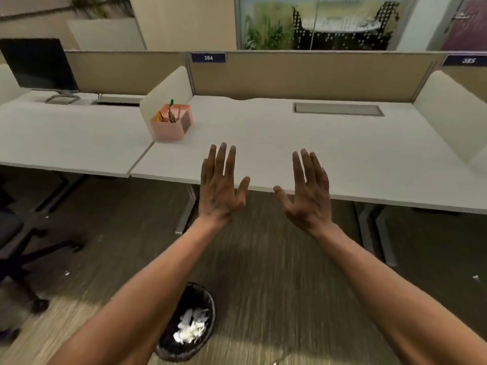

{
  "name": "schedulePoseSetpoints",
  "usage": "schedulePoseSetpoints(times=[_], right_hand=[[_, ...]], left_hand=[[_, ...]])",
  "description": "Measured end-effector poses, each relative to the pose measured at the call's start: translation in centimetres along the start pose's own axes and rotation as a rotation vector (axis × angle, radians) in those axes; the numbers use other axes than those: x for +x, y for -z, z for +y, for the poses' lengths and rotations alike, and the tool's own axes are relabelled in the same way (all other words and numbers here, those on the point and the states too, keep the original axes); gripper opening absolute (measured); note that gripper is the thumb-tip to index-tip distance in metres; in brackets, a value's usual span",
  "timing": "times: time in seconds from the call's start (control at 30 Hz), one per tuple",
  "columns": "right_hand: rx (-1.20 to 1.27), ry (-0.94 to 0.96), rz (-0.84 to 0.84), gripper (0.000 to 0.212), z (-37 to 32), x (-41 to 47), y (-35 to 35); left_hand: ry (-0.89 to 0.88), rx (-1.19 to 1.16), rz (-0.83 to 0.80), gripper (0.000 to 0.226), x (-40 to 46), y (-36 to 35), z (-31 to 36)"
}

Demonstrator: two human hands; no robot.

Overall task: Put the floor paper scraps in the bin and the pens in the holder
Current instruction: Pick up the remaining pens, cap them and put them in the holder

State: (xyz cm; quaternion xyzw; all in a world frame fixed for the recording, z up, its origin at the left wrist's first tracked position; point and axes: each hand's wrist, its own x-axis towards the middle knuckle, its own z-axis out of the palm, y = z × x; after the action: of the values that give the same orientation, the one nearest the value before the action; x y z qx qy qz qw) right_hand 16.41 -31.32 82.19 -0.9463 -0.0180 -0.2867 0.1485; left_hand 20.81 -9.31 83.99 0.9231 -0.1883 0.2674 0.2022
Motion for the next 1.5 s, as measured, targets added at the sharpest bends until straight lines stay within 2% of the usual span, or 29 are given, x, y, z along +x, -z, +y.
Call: schedulePoseSetpoints(times=[0.2, 0.43, 0.93, 1.07, 1.13, 1.2, 1.23, 1.3, 1.37, 1.4, 1.5], right_hand=[[-0.061, -0.116, -0.133, 0.089, 2.3, -11.3, -3.0], [-0.081, -0.249, -0.298, 0.082, 4.6, -25.7, -9.7], [0.033, -0.506, -0.621, 0.067, 17.9, -59.5, -36.4], [0.076, -0.669, -0.648, 0.051, 19.5, -66.5, -43.4], [0.114, -0.743, -0.667, 0.033, 20.1, -69.7, -45.9], [0.139, -0.929, -0.712, 0.014, 20.5, -72.4, -48.2], [0.139, -1.080, -0.742, 0.013, 20.6, -73.8, -49.4], [0.259, -1.551, -0.702, 0.026, 21.2, -75.7, -51.8], [0.605, -2.083, -0.535, 0.042, 21.1, -76.4, -53.6], [0.733, -2.227, -0.483, 0.047, 21.0, -76.8, -54.3], [0.791, -2.285, -0.438, 0.056, 20.5, -77.9, -56.5]], left_hand=[[0.015, -0.025, -0.196, 0.077, -10.4, -4.6, 0.8], [0.052, -0.011, -0.419, 0.073, -24.3, -11.9, 0.1], [0.066, 0.067, -0.779, 0.066, -55.5, -43.2, -4.6], [0.027, 0.090, -0.854, 0.065, -60.4, -51.2, -5.8], [0.025, 0.089, -0.885, 0.061, -62.4, -54.6, -6.0], [0.030, 0.089, -0.950, 0.050, -64.2, -57.4, -6.2], [0.039, 0.094, -0.988, 0.044, -65.2, -58.9, -6.2], [0.068, 0.094, -1.039, 0.035, -66.6, -61.6, -6.4], [0.117, 0.084, -1.103, 0.030, -67.6, -63.7, -6.5], [0.126, 0.090, -1.141, 0.029, -68.3, -64.7, -6.5], [0.107, 0.141, -1.229, 0.028, -70.3, -66.4, -6.1]])
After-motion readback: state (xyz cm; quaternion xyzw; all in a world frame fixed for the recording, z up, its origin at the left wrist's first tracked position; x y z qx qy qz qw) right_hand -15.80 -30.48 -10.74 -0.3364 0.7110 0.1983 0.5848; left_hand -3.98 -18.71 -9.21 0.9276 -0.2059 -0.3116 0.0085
